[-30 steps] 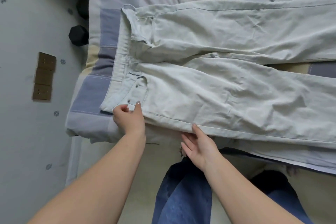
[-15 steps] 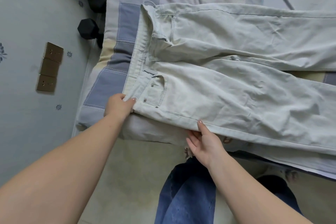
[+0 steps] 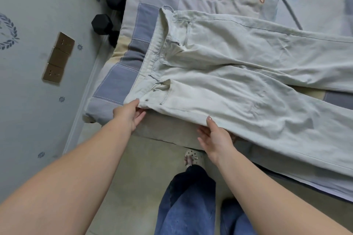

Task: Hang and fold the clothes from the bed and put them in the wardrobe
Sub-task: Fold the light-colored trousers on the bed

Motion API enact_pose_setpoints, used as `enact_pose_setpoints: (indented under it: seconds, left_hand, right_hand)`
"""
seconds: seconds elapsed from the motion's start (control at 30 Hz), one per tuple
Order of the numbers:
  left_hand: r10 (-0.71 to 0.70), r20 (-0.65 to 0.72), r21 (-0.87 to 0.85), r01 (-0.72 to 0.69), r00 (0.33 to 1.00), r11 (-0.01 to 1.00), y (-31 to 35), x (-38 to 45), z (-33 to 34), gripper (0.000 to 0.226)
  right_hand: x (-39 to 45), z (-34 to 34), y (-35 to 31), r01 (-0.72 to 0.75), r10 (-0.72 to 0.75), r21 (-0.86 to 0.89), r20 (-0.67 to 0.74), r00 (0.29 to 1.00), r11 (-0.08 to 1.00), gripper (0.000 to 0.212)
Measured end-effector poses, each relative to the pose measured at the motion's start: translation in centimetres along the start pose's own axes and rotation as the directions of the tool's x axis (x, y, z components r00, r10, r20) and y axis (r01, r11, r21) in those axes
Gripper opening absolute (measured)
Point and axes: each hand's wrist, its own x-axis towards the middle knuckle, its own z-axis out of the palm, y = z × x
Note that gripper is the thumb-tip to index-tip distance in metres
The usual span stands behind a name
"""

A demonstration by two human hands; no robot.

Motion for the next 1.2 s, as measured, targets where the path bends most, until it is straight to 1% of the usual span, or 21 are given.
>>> enact_pose_setpoints:
  seconds: [0.03,0.07,0.1,0.13,0.2,0.27,0.37,0.43,0.5,0.57,0.63,0.73,0.8,0.9,0.93,0.97,1.03,1.07,1.1,1.17,1.2]
  left_hand:
    - [0.054,-0.016,-0.038,-0.054,0.998,0.998,0.3,-0.2,0.4,0.046]
    - [0.136,-0.042,-0.050,-0.138,0.990,0.989,0.7,-0.6,0.8,0.048]
    - [0.238,-0.054,-0.024,-0.239,0.970,0.971,1.1,-0.9,1.4,0.047]
    - [0.337,-0.050,0.015,-0.336,0.940,0.942,1.5,-1.5,2.2,0.042]
    - [0.480,-0.008,0.066,-0.479,0.877,0.875,2.6,-2.9,3.9,0.029]
    - [0.547,0.041,0.061,-0.549,0.836,0.834,4.4,-3.8,6.2,0.019]
    - [0.523,0.186,-0.067,-0.520,0.832,0.851,7.6,-3.7,10.3,0.018]
    - [0.504,0.274,-0.098,-0.498,0.819,0.862,9.9,-3.0,13.2,0.021]
    - [0.490,0.307,-0.084,-0.490,0.816,0.868,11.9,-1.8,16.1,0.023]
    - [0.481,0.311,-0.069,-0.486,0.820,0.871,13.7,-0.5,18.8,0.014]
    - [0.465,0.307,-0.049,-0.474,0.831,0.879,15.4,1.2,21.2,0.003]
    - [0.396,0.298,0.014,-0.419,0.869,0.908,17.2,4.6,24.0,0.008]
    - [0.327,0.299,0.069,-0.362,0.897,0.929,18.1,7.3,25.7,0.010]
    - [0.252,0.336,0.146,-0.315,0.907,0.938,18.3,10.2,27.6,0.027]
    - [0.250,0.334,0.179,-0.322,0.909,0.930,18.2,10.9,28.1,0.029]
    - [0.277,0.301,0.219,-0.349,0.913,0.911,18.0,11.8,28.6,0.028]
    - [0.374,0.233,0.279,-0.430,0.898,0.859,17.3,13.4,29.2,0.020]
    - [0.399,0.235,0.303,-0.457,0.886,0.836,16.8,14.0,29.5,0.010]
    - [0.413,0.254,0.325,-0.479,0.875,0.815,16.3,14.2,29.8,0.010]
    - [0.401,0.292,0.417,-0.493,0.868,0.763,15.7,14.3,30.3,0.053]
    - [0.406,0.301,0.477,-0.505,0.863,0.719,15.5,14.0,30.4,0.071]
  right_hand:
    - [-0.1,0.0,-0.4,0.053,-0.055,-0.058,-0.024,0.998,0.997,0.018]
    - [-0.3,0.0,-1.0,0.118,-0.124,-0.115,-0.046,0.991,0.986,0.022]
    - [-0.5,0.2,-2.0,0.191,-0.202,-0.152,-0.062,0.977,0.970,0.025]
    - [-0.7,0.4,-3.2,0.255,-0.272,-0.177,-0.076,0.959,0.951,0.027]
    - [-0.9,0.7,-6.1,0.350,-0.374,-0.199,-0.099,0.922,0.915,0.030]
    - [-0.3,1.3,-9.6,0.423,-0.450,-0.202,-0.118,0.885,0.884,0.033]
    - [1.6,2.4,-15.1,0.501,-0.533,-0.213,-0.136,0.835,0.839,0.038]
    - [3.1,3.2,-18.5,0.528,-0.564,-0.223,-0.149,0.812,0.820,0.038]
    - [4.7,4.3,-21.5,0.544,-0.587,-0.241,-0.165,0.793,0.803,0.036]
    - [6.8,5.6,-24.1,0.559,-0.608,-0.264,-0.165,0.777,0.786,0.034]
    - [9.0,6.9,-26.3,0.566,-0.611,-0.260,-0.142,0.779,0.782,0.032]
    - [12.6,8.9,-29.1,0.543,-0.596,-0.336,-0.072,0.800,0.769,0.028]
    - [15.5,10.2,-30.6,0.490,-0.554,-0.376,-0.079,0.828,0.786,0.029]
    - [19.3,11.1,-31.7,0.446,-0.519,-0.381,-0.109,0.848,0.810,0.031]
    - [20.2,11.3,-31.8,0.448,-0.524,-0.390,-0.110,0.845,0.805,0.031]
    - [21.2,11.4,-31.9,0.452,-0.533,-0.404,-0.111,0.839,0.795,0.032]
    - [22.8,11.3,-31.9,0.454,-0.538,-0.431,-0.092,0.838,0.780,0.030]
    - [23.2,11.2,-31.9,0.450,-0.530,-0.444,-0.068,0.846,0.775,0.028]
    - [23.7,11.0,-31.8,0.452,-0.522,-0.472,-0.021,0.853,0.757,0.027]
    - [24.1,10.6,-31.5,0.477,-0.499,-0.562,0.127,0.857,0.676,0.023]
    - [24.0,10.5,-31.1,0.505,-0.498,-0.573,0.185,0.847,0.646,0.020]
